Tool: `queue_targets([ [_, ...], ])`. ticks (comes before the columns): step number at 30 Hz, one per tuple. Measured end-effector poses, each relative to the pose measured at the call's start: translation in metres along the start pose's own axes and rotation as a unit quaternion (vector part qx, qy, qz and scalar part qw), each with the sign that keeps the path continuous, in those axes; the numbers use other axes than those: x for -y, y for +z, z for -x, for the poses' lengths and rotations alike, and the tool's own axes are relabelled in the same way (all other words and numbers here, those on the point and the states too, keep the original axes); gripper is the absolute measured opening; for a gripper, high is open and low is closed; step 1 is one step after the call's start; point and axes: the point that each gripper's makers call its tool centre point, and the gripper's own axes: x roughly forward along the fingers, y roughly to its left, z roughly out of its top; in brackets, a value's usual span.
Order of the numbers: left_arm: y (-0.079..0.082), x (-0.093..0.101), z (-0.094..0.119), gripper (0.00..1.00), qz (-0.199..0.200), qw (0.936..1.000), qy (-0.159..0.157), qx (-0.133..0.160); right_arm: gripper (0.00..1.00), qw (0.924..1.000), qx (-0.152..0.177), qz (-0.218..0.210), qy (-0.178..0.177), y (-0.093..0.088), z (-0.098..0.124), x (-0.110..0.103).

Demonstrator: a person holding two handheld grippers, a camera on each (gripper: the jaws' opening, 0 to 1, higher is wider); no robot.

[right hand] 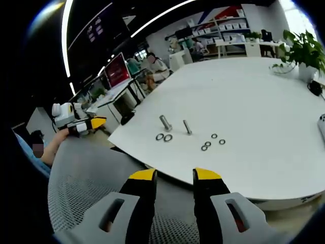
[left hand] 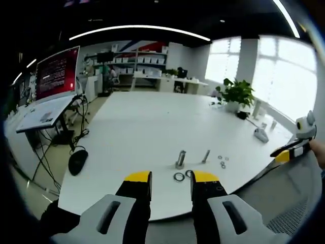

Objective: Place the washer onto the threaded stud by aligning its center hole with the stud, sliding it down to the base, and recovering from edge contact or off-axis alignment until the washer reaches the visible bottom stop.

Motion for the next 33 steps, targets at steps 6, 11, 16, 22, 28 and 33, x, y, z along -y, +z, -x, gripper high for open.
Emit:
queue_targets([
  [6,0.0001,-0.0004,-0.0005,0.28,0.001,1.0000,-0.001,-0.001,0.30,1.0000,-0.005,0.003,0.001,-0.0007,-0.0008,-0.0005],
  [11,0.0013,-0.0013,-0.0003,0.28,0.003,1.0000,0.000,0.003,0.30,1.0000,-0.007,0.003,0.002,-0.0012,-0.0010,-0.0008],
  [16,0.0010,-0.0019,0.0000,0.28,0.004,1.0000,0.001,0.004,0.30,1.0000,-0.007,0.003,0.003,-0.0014,-0.0010,-0.0011],
  [22,0.0015,-0.0015,-0.0002,0.28,0.003,1.0000,0.000,0.004,0.30,1.0000,-0.005,0.002,0.003,-0.0012,-0.0007,-0.0009],
  [28,0.0022,-0.0011,-0.0002,0.28,0.002,1.0000,-0.001,0.006,0.31,1.0000,-0.003,0.000,0.003,-0.0009,-0.0004,-0.0010],
  [33,0.0016,-0.0005,0.0003,0.28,0.002,1.0000,-0.001,0.005,0.31,1.0000,-0.002,0.000,0.003,-0.0006,-0.0004,-0.0011],
])
